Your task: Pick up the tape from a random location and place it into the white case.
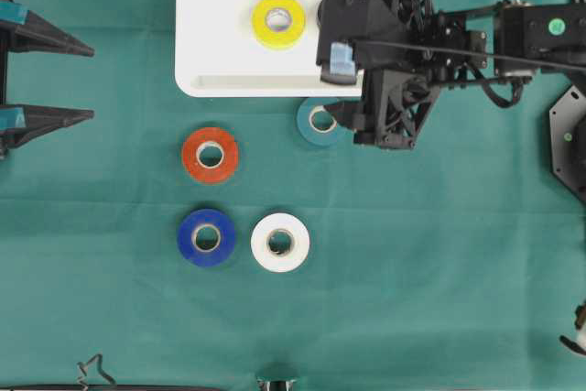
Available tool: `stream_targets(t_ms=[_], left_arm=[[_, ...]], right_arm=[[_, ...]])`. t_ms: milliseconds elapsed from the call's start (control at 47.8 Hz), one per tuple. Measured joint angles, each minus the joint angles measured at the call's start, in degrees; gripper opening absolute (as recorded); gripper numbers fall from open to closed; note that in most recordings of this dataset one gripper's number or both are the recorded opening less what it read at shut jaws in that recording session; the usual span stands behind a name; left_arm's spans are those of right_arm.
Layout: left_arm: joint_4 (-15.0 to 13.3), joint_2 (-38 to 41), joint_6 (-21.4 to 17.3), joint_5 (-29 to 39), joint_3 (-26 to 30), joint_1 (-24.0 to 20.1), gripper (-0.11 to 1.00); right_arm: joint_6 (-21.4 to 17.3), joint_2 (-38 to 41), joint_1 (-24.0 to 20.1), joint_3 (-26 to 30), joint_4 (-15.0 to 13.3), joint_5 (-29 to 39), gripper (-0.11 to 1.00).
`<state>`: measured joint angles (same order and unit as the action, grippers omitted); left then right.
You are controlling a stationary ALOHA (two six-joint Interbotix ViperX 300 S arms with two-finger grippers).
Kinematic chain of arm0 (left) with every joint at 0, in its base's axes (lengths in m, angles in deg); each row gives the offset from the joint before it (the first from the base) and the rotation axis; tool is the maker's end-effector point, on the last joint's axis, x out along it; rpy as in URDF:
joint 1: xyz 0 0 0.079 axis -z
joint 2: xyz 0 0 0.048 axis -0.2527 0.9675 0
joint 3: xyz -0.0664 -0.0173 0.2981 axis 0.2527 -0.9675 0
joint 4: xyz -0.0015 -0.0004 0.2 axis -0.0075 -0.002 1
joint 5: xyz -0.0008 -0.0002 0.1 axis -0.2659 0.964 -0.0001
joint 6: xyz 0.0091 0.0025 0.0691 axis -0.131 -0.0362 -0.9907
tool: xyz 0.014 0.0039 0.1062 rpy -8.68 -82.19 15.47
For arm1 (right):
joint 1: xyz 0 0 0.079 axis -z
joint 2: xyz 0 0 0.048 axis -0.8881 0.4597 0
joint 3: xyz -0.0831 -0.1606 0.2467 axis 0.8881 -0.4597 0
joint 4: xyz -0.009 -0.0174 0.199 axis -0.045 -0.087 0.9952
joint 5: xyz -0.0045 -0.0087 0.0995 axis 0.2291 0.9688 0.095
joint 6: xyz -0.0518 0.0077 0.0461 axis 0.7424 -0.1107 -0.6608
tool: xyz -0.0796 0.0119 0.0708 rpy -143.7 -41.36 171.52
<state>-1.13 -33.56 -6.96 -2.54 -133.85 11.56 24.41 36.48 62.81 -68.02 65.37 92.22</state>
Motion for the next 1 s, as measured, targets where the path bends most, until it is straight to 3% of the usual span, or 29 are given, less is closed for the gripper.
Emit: stream_targets(t_ms=[167,440,670,1005], left_arm=[[-0.1,0.0,0.0,0.1,0.0,0.1,0.98],[-0.1,0.0,0.0,0.4,0.0,0.1,0.98],[-0.1,0.0,0.0,0.3,0.0,0.0,0.98],[-0.1,-0.1,0.0,0.4,0.0,0.1,0.98]], right_arm=[[0.4,-1.0,0.0,-1.3,0.0,-0.6,0.87],[0.3,-11.5,-0.1,-9.7,-0.1,-9.0,0.87],[0.3,-23.8,-0.2,-19.3,-0.4,-16.5,0.87],[0.1,-34.7,-0.1,-35.1,-0.9,-28.0,0.87]])
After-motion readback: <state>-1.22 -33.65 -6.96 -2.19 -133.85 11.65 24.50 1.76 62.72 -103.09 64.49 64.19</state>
